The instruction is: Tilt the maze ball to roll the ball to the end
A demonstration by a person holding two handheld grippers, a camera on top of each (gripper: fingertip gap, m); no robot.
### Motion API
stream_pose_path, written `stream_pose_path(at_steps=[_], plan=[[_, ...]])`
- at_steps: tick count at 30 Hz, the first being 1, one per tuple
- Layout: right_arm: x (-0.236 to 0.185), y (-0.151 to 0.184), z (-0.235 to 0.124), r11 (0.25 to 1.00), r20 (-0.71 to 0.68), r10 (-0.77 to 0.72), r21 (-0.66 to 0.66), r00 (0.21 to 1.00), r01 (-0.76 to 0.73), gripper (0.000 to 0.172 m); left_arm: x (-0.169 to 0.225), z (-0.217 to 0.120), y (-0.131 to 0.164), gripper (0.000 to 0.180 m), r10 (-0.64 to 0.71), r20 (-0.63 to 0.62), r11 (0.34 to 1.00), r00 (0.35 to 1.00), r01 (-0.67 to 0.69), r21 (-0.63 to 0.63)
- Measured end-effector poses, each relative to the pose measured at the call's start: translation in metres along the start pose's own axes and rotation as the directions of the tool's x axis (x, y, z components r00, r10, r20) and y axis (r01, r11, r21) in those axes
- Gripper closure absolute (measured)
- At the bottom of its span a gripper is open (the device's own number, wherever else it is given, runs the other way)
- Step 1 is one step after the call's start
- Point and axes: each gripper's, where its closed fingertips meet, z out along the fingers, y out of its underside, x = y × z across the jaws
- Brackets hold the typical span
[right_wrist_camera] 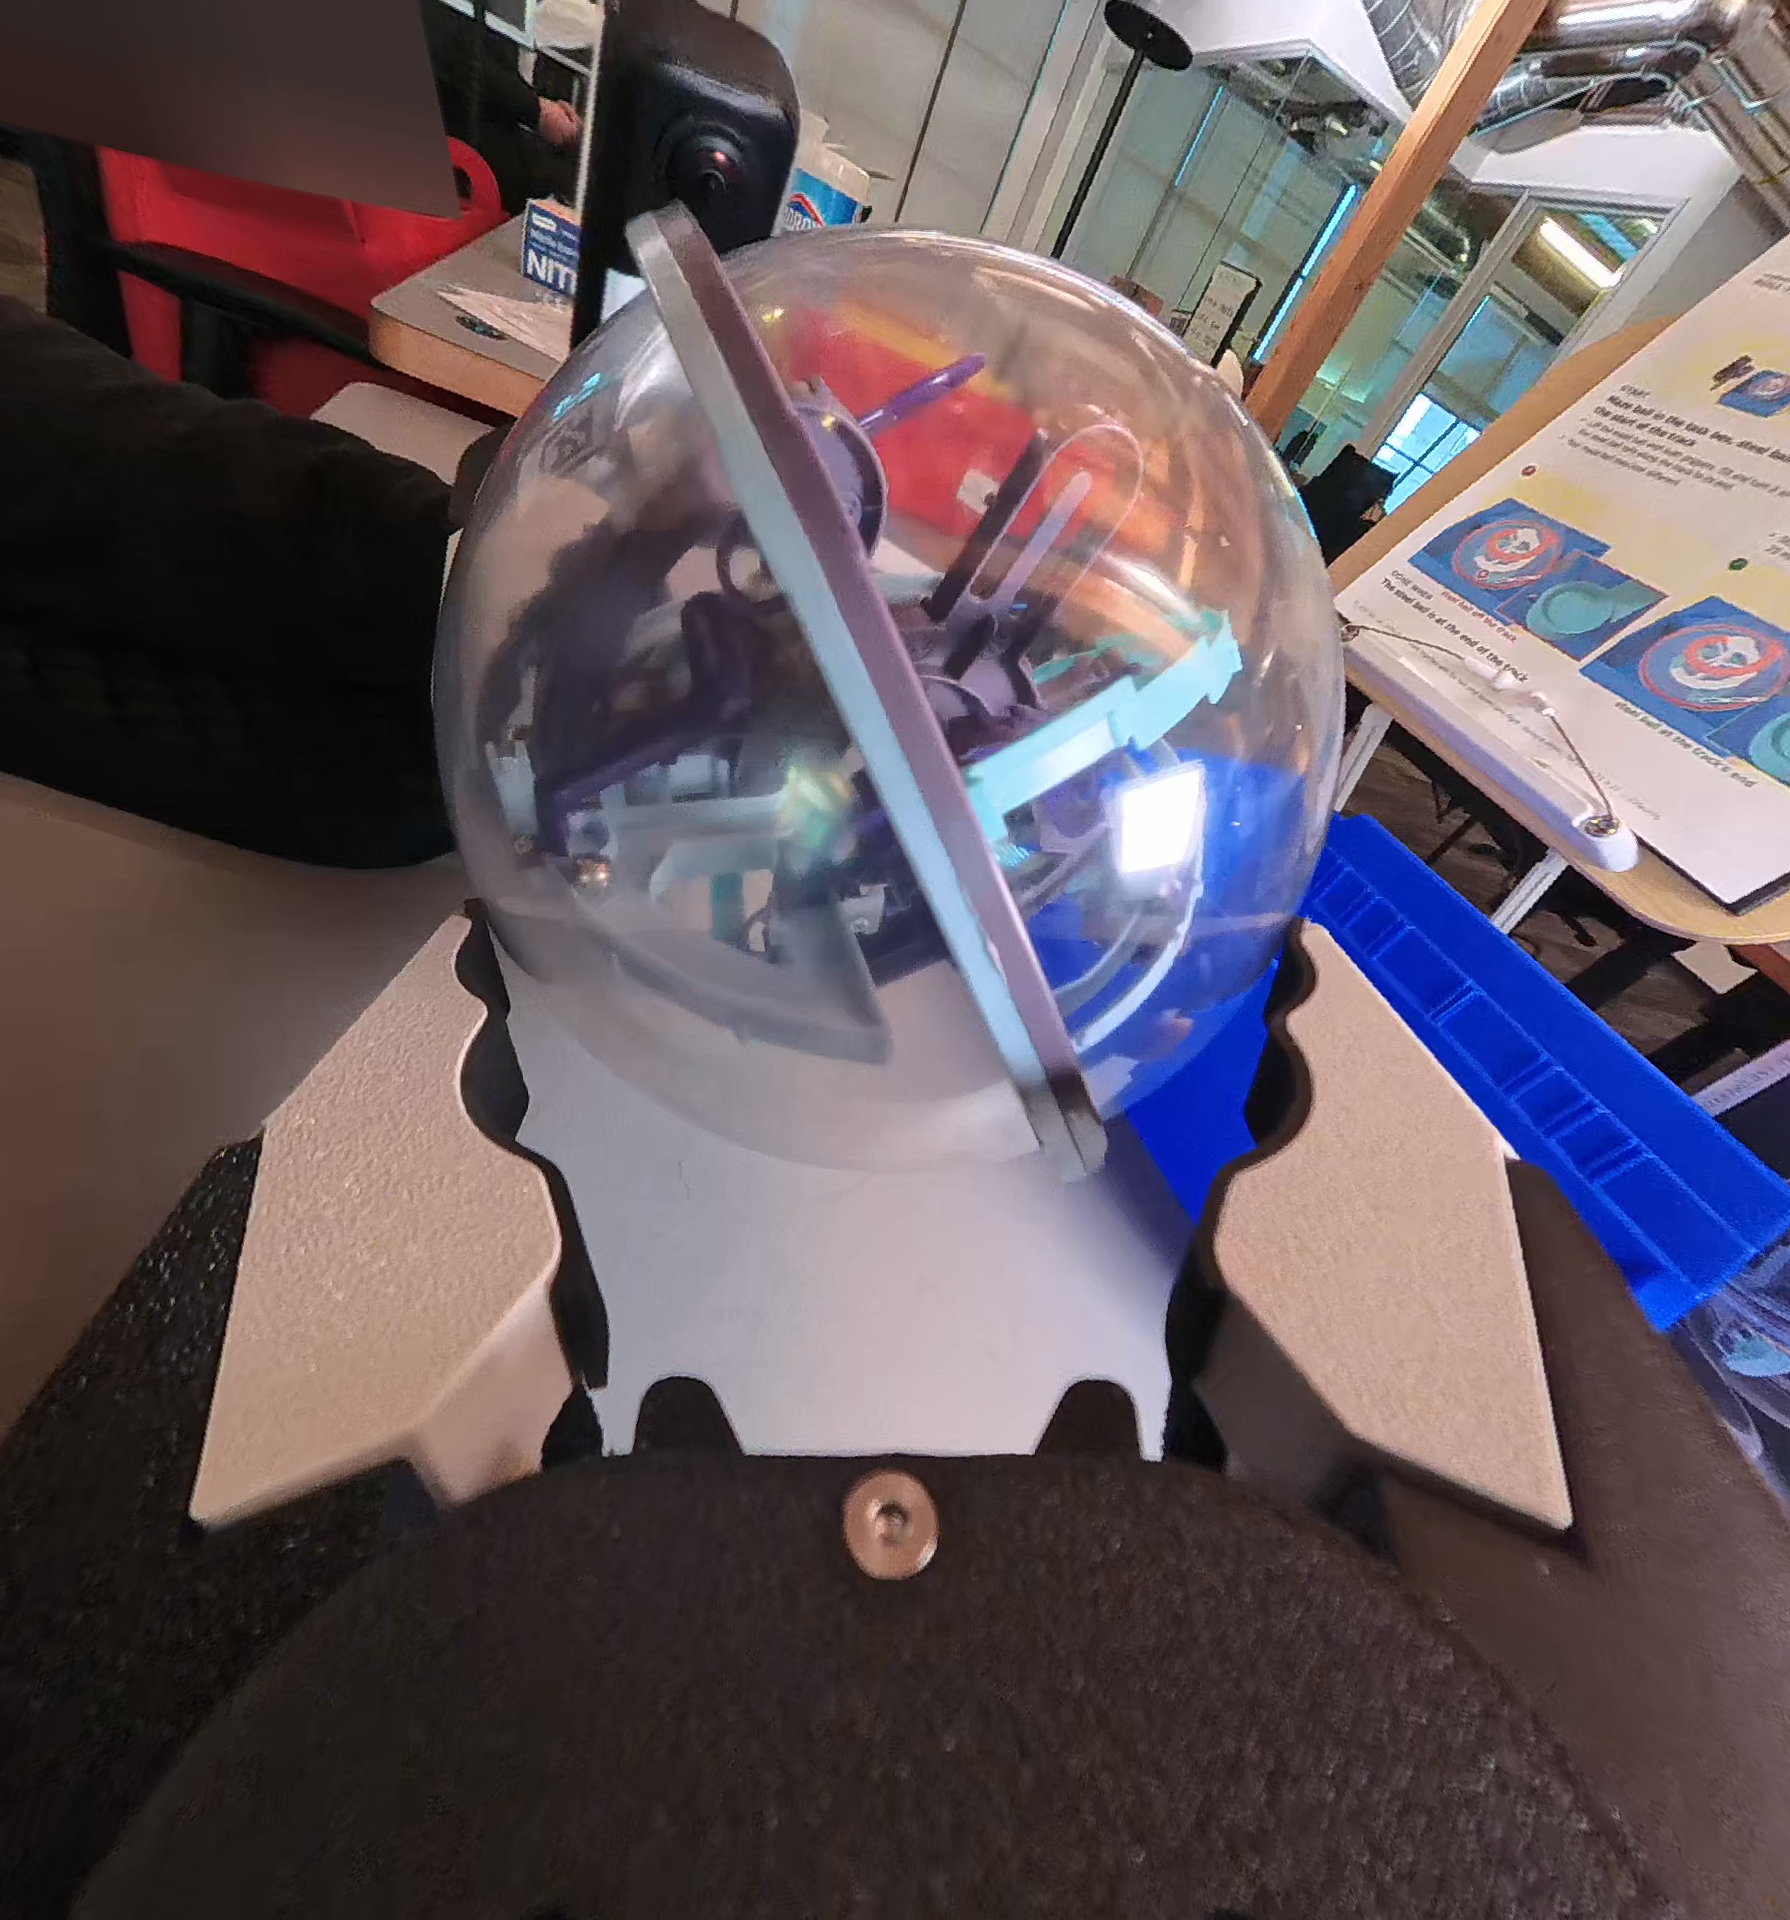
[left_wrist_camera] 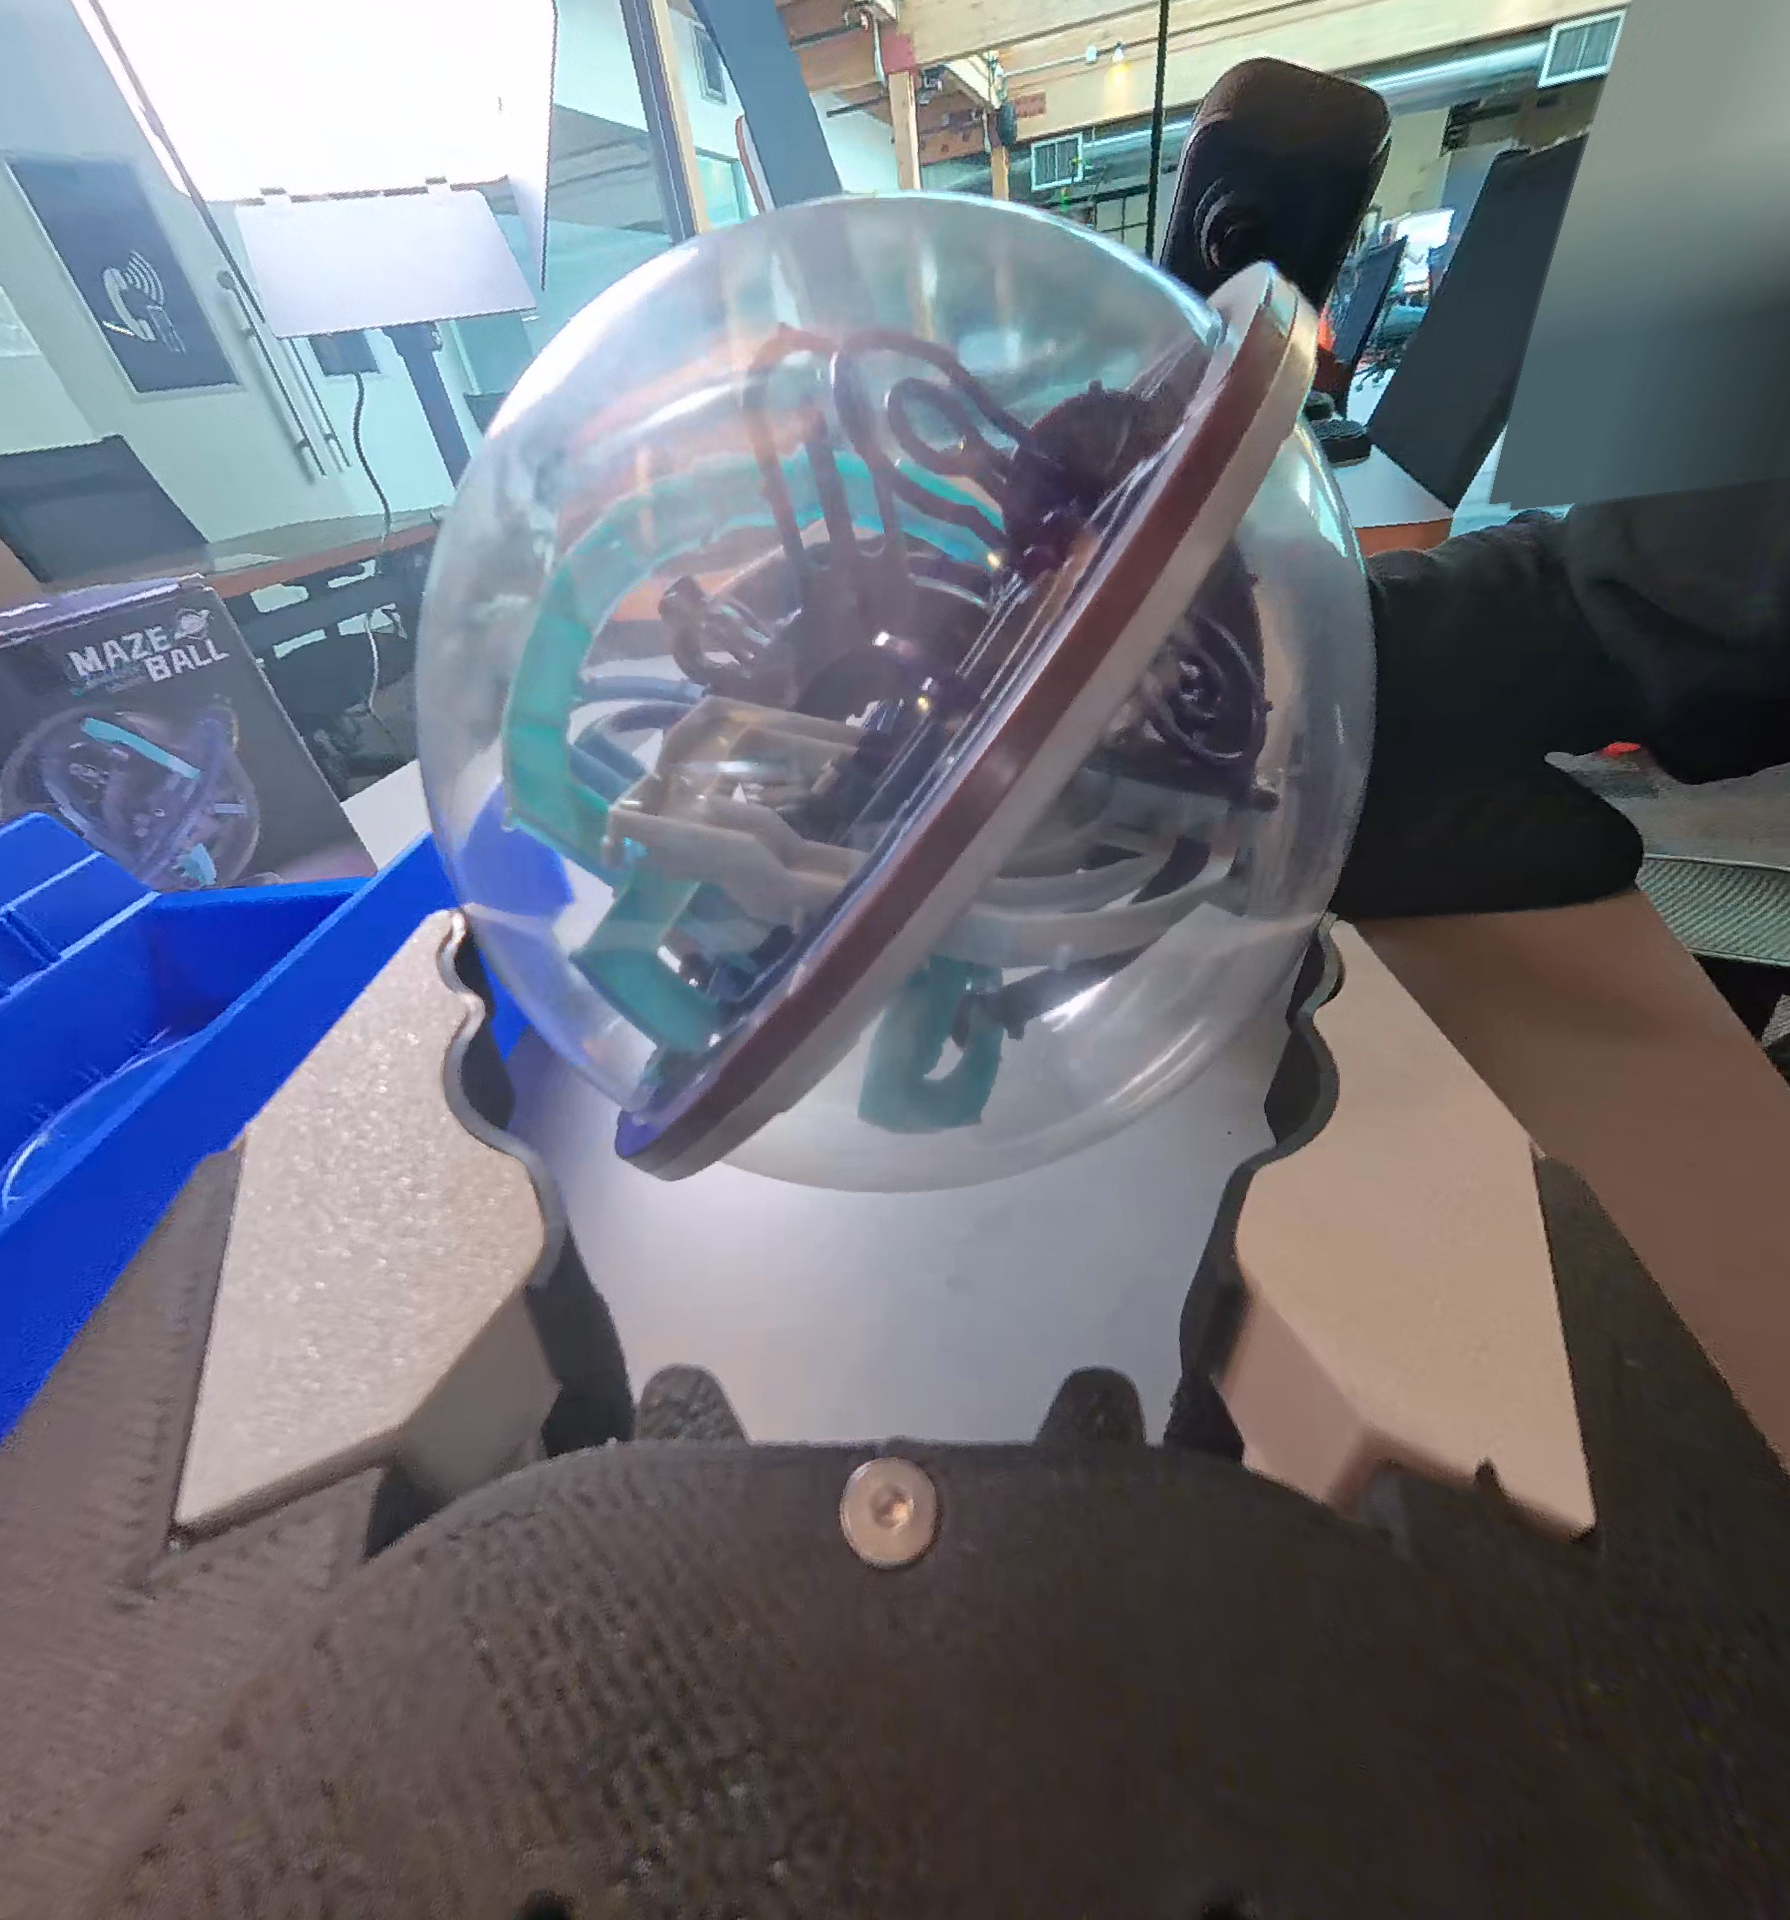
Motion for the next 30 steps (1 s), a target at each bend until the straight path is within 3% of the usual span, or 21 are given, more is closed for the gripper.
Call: stream_pose_path(at_steps=[14,24,30], plan=[[-0.007,-0.014,0.0,0.997,-0.045,-0.034,0.067,0.998,0.037,0.031,0.007,-0.006,-0.006,0.033,0.0,-0.056,0.998,0.998,0.003,0.056],[-0.015,-0.004,0.002,0.998,0.017,0.021,0.063,1.0,-0.022,0.035,0.01,-0.013,0.005,0.034,-0.12,-0.142,0.993,0.983,0.121,0.0],[-0.025,0.007,0.007,0.998,0.074,0.06,0.032,0.995,-0.063,0.029,0.017,-0.012,0.018,0.035,-0.188,-0.188,0.982,0.964,0.179,-0.063]])
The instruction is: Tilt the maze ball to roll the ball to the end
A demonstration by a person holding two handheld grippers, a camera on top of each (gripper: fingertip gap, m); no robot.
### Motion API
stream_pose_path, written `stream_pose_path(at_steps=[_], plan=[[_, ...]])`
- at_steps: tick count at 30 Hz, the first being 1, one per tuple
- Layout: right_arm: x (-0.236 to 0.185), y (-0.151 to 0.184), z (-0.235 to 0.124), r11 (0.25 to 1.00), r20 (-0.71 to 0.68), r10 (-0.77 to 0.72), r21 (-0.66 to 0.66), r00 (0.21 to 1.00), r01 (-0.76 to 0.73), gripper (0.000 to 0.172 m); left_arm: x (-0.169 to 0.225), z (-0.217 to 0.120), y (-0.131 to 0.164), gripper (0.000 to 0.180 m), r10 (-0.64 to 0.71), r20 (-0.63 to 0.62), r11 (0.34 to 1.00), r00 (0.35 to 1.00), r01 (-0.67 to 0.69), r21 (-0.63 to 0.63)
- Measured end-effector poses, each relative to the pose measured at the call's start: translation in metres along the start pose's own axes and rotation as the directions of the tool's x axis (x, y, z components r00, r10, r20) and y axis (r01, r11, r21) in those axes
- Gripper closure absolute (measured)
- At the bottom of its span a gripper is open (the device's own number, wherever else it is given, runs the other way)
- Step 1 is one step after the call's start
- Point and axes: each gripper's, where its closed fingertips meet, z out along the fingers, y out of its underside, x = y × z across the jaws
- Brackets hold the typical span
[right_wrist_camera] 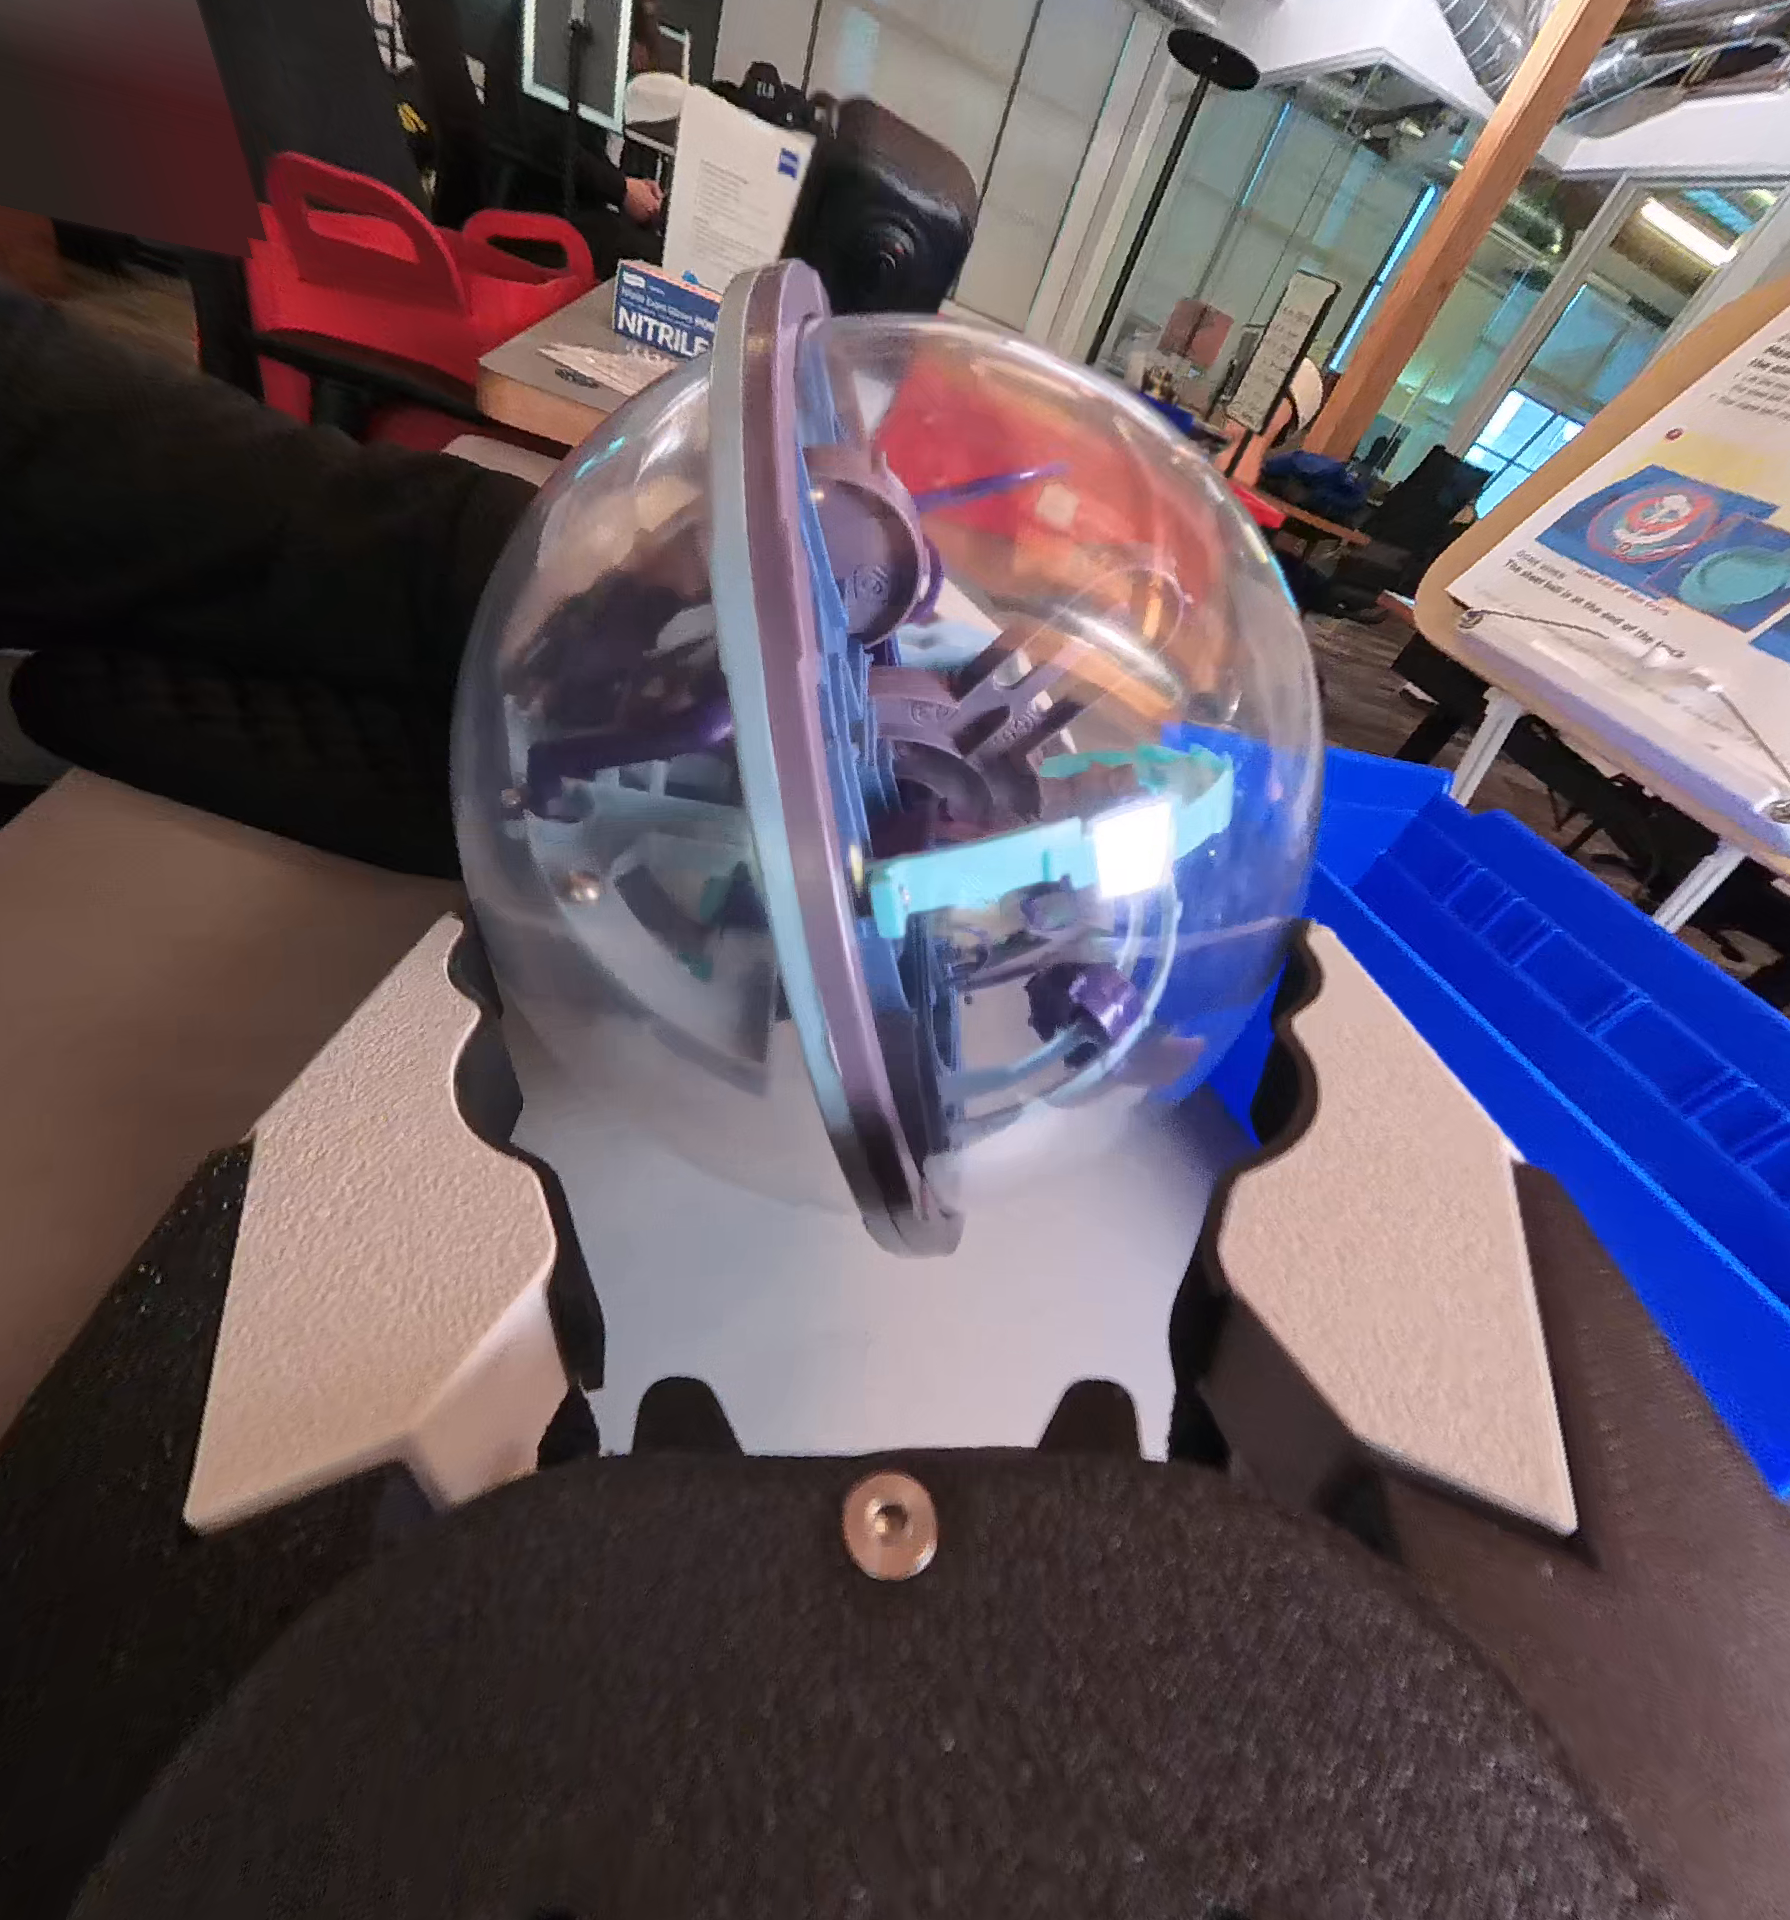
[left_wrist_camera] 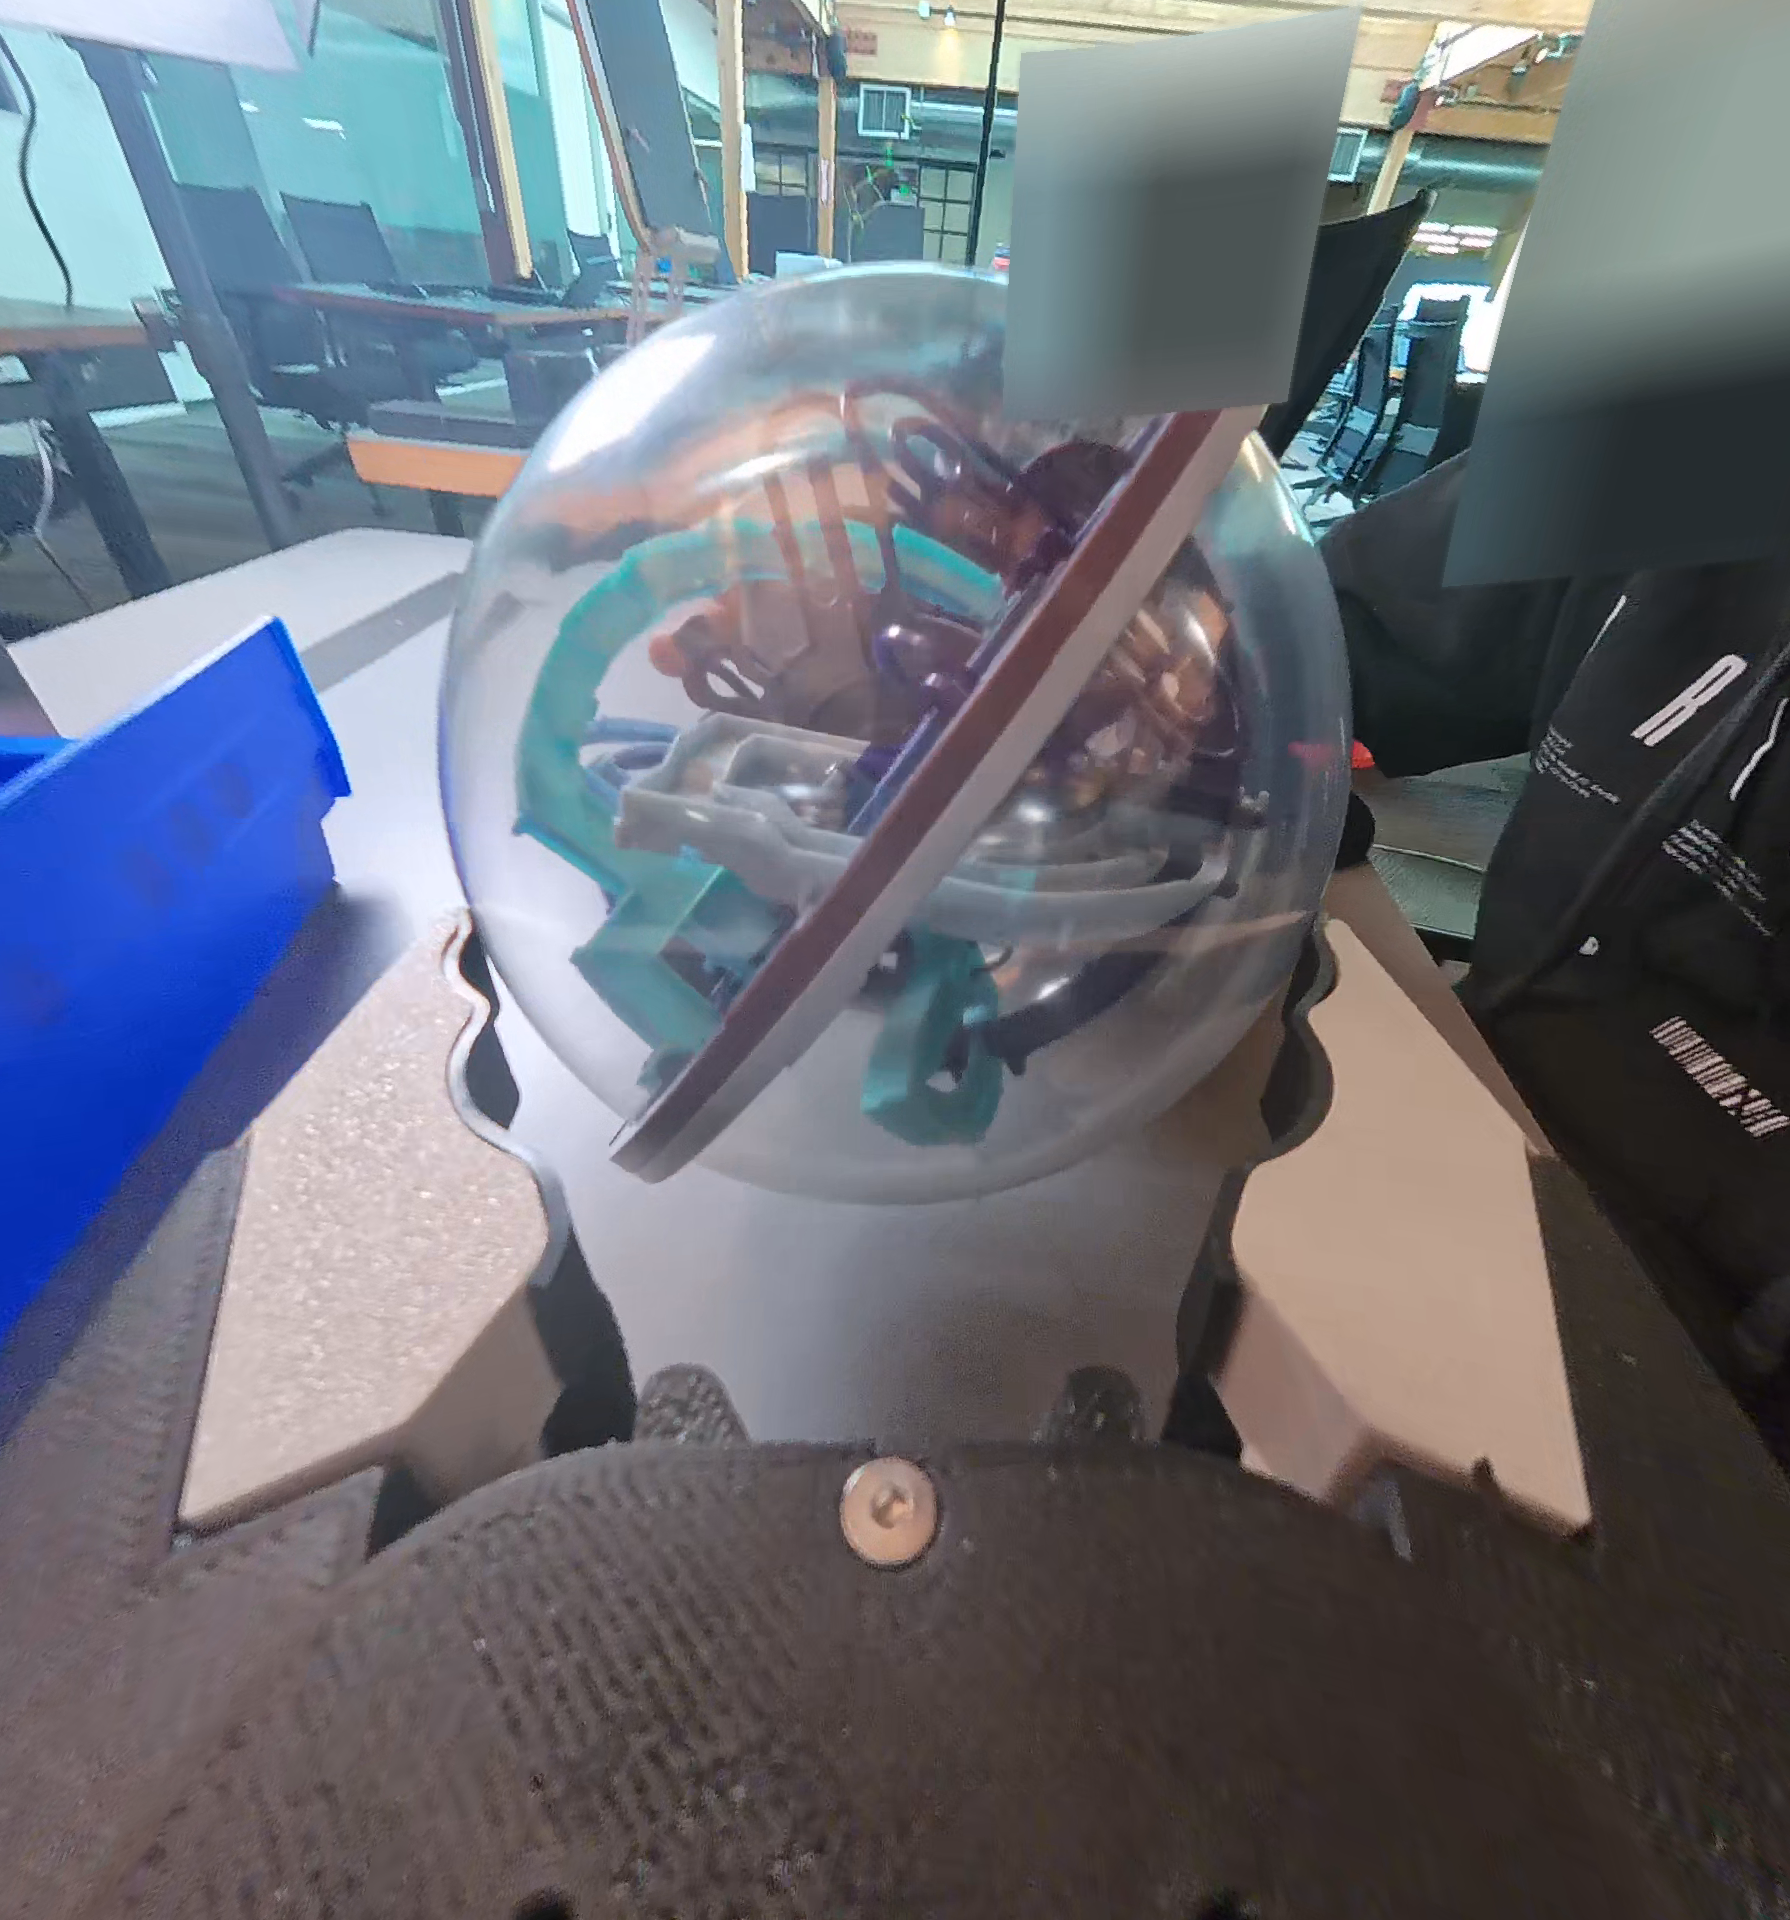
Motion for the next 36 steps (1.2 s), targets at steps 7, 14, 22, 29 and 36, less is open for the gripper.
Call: stream_pose_path(at_steps=[7,14,22,29,36], plan=[[-0.005,0.01,0.002,0.999,0.03,0.033,-0.025,0.999,-0.033,0.028,0.0,0.001,0.024,0.035,-0.056,-0.032,0.994,0.998,0.053,-0.095],[-0.01,0.027,0.005,0.994,0.069,0.082,-0.077,0.994,-0.077,0.029,0.0,0.003,0.052,0.035,-0.119,-0.044,0.97,0.992,0.106,-0.218],[-0.004,0.04,0.004,0.985,0.054,0.138,-0.112,0.989,-0.131,0.029,-0.011,0.0,0.048,0.039,-0.101,0.04,0.976,0.994,0.107,-0.189],[0.003,0.039,0.007,0.979,0.001,0.17,-0.118,0.986,-0.168,0.03,-0.02,-0.013,0.017,0.04,-0.025,0.211,0.997,0.977,0.038,-0.06],[0.01,0.036,0.01,0.949,-0.074,0.28,-0.132,0.957,-0.287,0.03,-0.026,0.004,0.011,0.036,-0.047,0.252,0.998,0.967,0.056,-0.029]])
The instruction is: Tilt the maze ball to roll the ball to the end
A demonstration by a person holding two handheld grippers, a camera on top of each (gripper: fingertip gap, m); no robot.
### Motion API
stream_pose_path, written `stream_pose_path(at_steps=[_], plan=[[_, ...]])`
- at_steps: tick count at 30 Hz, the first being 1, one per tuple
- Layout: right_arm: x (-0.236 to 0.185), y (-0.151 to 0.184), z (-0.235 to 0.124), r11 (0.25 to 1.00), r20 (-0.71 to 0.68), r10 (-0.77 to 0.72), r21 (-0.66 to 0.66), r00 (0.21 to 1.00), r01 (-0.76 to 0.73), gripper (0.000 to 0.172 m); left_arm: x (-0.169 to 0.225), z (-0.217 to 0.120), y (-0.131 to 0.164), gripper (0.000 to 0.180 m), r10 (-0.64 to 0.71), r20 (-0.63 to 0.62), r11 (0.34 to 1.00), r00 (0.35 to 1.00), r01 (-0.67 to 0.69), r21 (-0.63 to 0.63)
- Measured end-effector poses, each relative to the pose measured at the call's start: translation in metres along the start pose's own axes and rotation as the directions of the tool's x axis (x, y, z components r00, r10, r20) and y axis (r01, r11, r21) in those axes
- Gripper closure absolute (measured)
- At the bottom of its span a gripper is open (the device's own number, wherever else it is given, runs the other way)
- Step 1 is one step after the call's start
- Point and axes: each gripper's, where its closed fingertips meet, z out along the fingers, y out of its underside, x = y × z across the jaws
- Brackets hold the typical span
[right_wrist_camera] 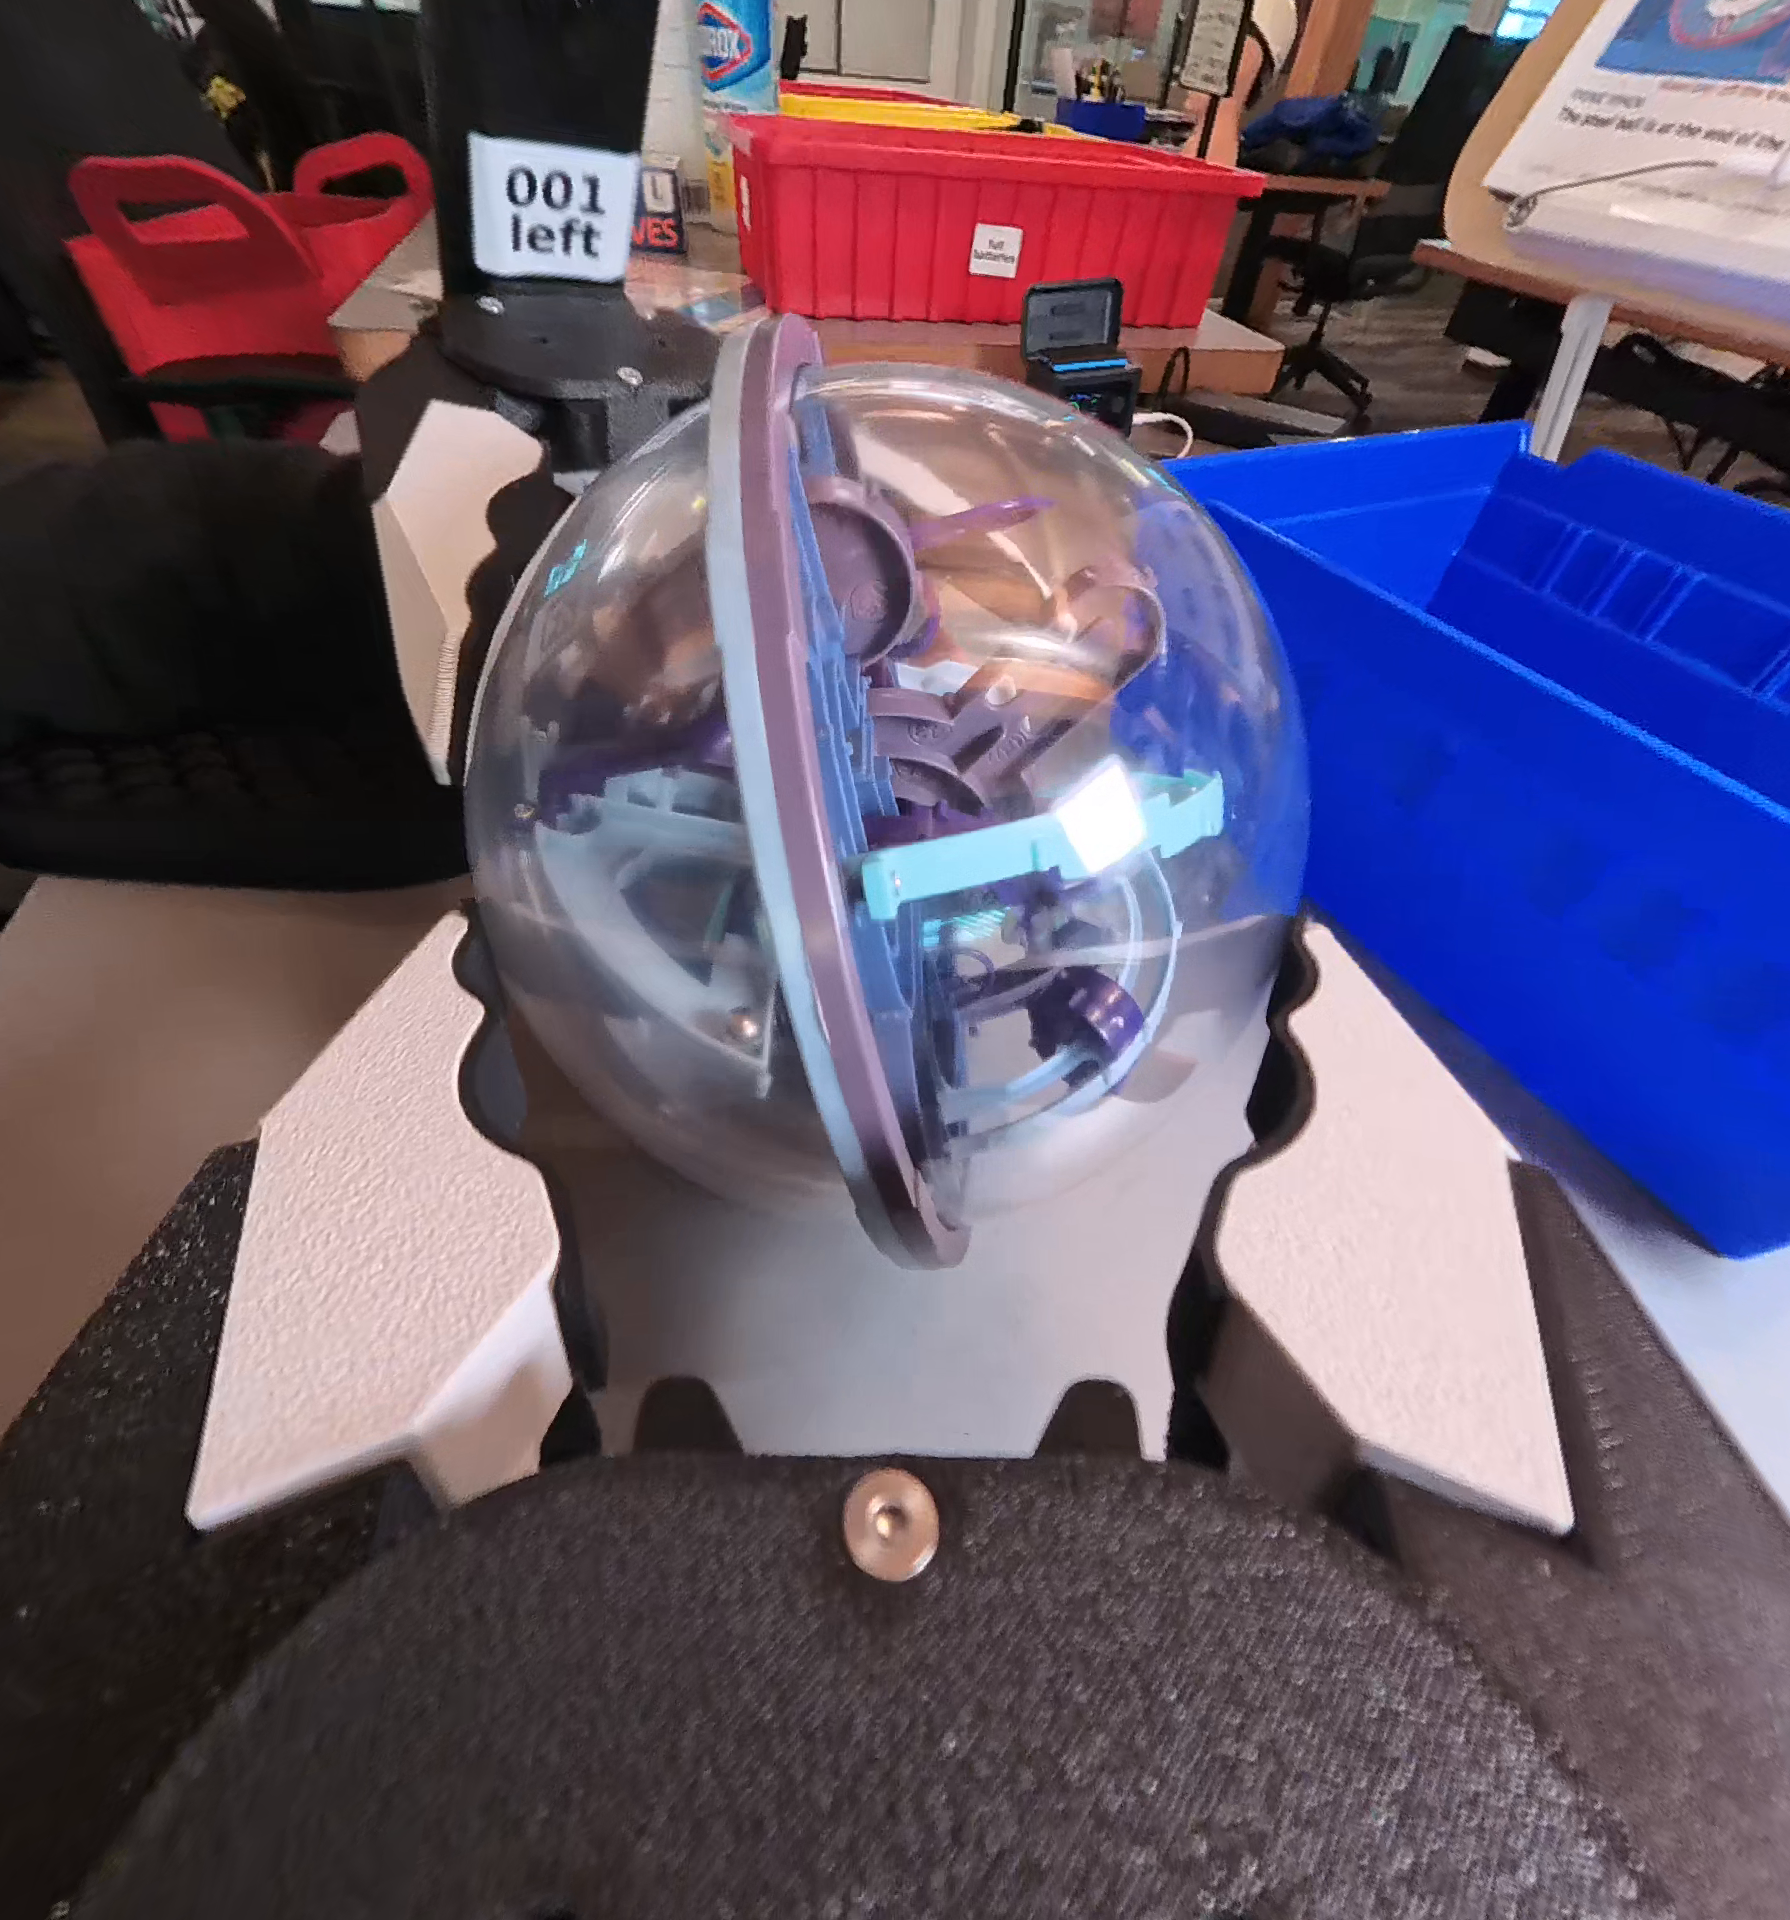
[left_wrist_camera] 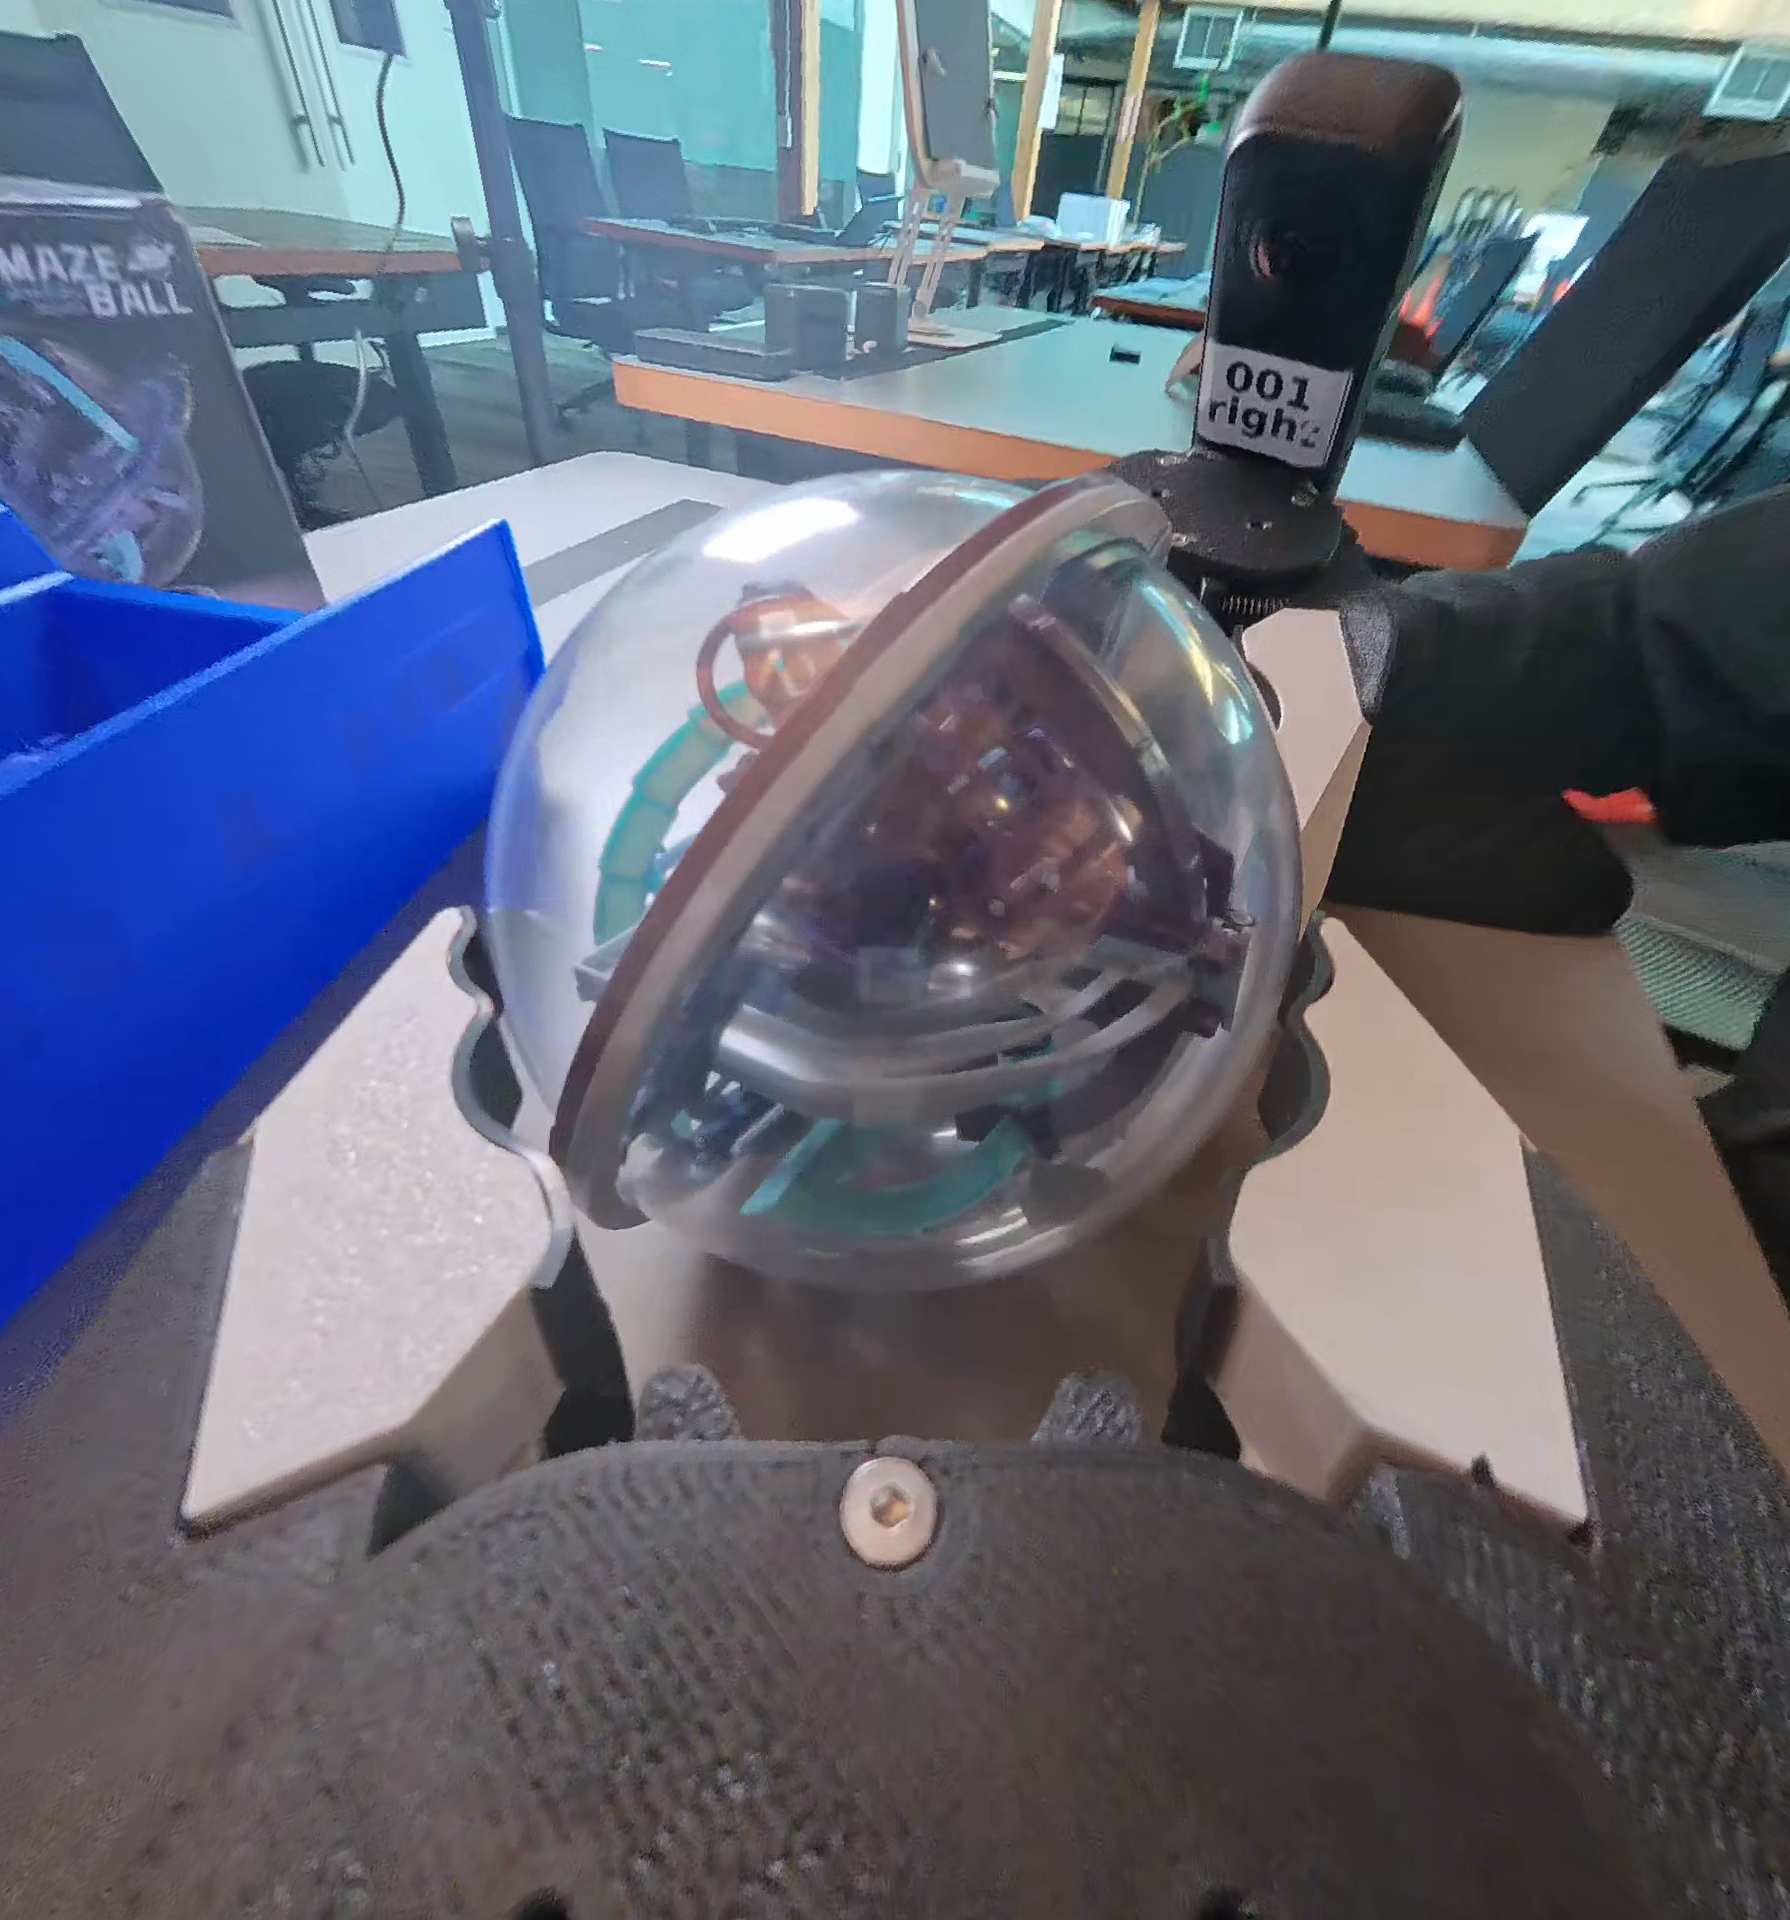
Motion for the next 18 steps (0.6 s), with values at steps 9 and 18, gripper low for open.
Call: stream_pose_path(at_steps=[9,18], plan=[[-0.0029,-0.0054,-0.0042,0.999,0.05,0.006,0.04,0.999,-0.008,0.038,-0.0032,-0.0082,0.0037,0.036,-0.07,-0.102,0.997,0.992,0.072,0.018],[-0.0032,0.0018,-0.0017,0.997,0.035,-0.075,0.011,0.997,0.075,0.036,-0.0031,-0.0086,0.0084,0.037,-0.089,-0.142,0.996,0.986,0.091,0.006]])
